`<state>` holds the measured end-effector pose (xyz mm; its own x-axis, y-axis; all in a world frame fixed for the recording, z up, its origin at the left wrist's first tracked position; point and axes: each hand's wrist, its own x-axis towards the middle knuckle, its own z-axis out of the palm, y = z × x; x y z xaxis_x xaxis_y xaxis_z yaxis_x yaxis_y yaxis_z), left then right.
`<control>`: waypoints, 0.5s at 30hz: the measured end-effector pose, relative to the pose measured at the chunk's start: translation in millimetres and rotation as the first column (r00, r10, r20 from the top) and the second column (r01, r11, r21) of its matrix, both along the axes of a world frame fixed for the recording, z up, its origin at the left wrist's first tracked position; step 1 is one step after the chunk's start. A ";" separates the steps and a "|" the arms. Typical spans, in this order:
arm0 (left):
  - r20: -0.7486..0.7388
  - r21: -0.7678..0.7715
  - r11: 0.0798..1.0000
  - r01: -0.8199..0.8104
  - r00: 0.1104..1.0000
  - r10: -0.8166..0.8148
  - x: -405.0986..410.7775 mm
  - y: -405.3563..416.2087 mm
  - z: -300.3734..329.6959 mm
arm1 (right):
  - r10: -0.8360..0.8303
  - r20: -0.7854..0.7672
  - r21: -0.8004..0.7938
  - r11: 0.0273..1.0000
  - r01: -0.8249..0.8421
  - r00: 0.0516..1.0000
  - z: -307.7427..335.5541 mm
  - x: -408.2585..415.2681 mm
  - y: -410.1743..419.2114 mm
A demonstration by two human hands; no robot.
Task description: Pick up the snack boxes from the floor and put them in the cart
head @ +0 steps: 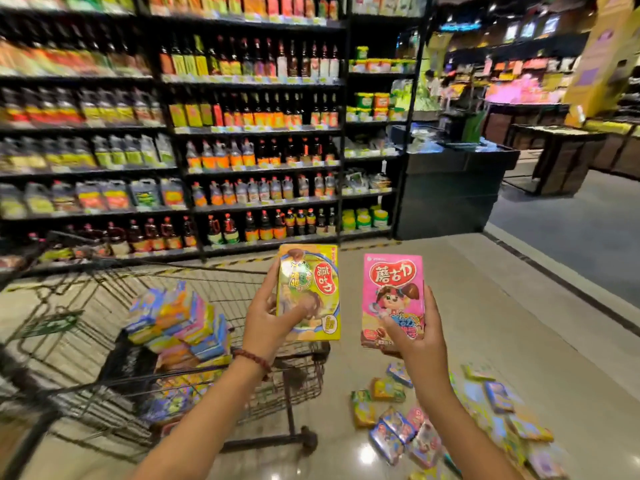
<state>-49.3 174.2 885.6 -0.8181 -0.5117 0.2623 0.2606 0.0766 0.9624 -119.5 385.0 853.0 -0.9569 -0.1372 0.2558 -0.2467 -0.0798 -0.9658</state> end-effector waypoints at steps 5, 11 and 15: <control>0.035 0.015 0.982 -0.186 0.982 0.186 49.0 -142.1 2.4 | 0.186 -0.015 0.030 0.982 -0.185 0.982 4.6 4.8 -144.0; 0.090 0.024 0.955 -0.295 0.952 0.292 86.9 -257.8 -20.0 | 0.345 0.000 0.088 0.935 -0.344 0.939 -9.9 15.4 -276.0; 0.113 0.044 0.942 -0.332 0.939 0.326 88.0 -295.7 -44.0 | 0.415 0.106 0.079 0.902 -0.424 0.904 -24.0 19.3 -332.0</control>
